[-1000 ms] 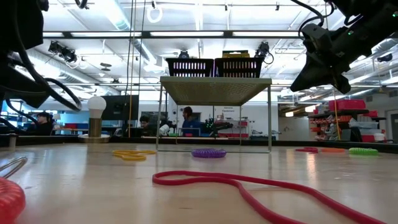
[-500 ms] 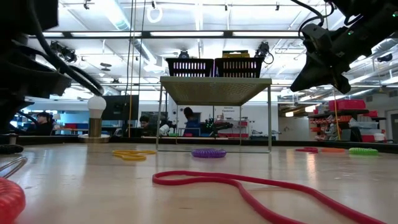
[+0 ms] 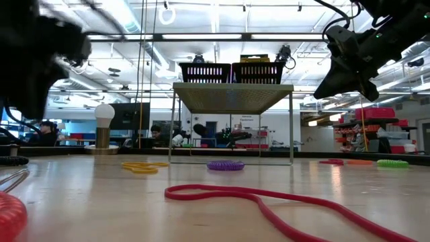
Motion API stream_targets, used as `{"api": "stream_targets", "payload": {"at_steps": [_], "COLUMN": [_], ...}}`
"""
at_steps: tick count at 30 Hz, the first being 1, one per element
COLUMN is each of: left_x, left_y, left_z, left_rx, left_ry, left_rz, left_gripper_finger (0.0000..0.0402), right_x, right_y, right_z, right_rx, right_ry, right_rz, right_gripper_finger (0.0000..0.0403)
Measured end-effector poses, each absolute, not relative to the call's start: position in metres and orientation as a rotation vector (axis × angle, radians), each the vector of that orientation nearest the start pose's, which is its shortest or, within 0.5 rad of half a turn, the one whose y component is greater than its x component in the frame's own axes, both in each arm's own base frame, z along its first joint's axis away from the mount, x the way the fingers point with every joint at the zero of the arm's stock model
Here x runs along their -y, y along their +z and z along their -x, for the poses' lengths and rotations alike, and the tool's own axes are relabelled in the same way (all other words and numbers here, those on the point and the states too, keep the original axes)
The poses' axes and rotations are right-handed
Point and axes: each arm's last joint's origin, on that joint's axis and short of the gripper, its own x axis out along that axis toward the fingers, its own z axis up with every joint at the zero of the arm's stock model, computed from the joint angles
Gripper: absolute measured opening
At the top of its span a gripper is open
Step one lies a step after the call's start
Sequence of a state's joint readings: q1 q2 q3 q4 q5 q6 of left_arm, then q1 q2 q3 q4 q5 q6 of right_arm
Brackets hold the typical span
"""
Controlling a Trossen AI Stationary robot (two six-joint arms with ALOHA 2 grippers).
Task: Pick & Place Office Desk Supplies
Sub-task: Put the black spiral keychain into the bottom left black bin
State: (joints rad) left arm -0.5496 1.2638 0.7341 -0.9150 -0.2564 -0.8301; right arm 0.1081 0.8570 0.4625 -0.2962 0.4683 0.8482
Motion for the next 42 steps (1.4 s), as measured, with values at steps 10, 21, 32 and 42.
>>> {"api": "stream_targets", "payload": {"at_steps": [10,21,32,42], "left_x": [0.06,0.046,0.041,0.046], "left_y": [0.188,0.178,0.17,0.148], "left_z": [-0.155,-0.167,-0.146,-0.154], "left_rx": [-0.999,-1.092,-1.367,-1.403], "left_ry": [0.203,0.077,0.094,0.154], "left_rz": [0.475,0.496,0.278,0.181], "left_gripper_finger": [0.0007,0.0035,0.0077,0.0144], "right_x": [-0.005,-0.005,-0.004,-0.004], "right_y": [0.205,0.205,0.205,0.205], "right_z": [-0.169,-0.169,-0.169,-0.168], "right_rx": [-0.478,-0.478,-0.455,-0.463], "right_ry": [-0.592,-0.591,-0.632,-0.636], "right_rz": [-0.589,-0.586,-0.567,-0.552], "right_gripper_finger": [0.0011,0.0011,0.0011,0.0011]}}
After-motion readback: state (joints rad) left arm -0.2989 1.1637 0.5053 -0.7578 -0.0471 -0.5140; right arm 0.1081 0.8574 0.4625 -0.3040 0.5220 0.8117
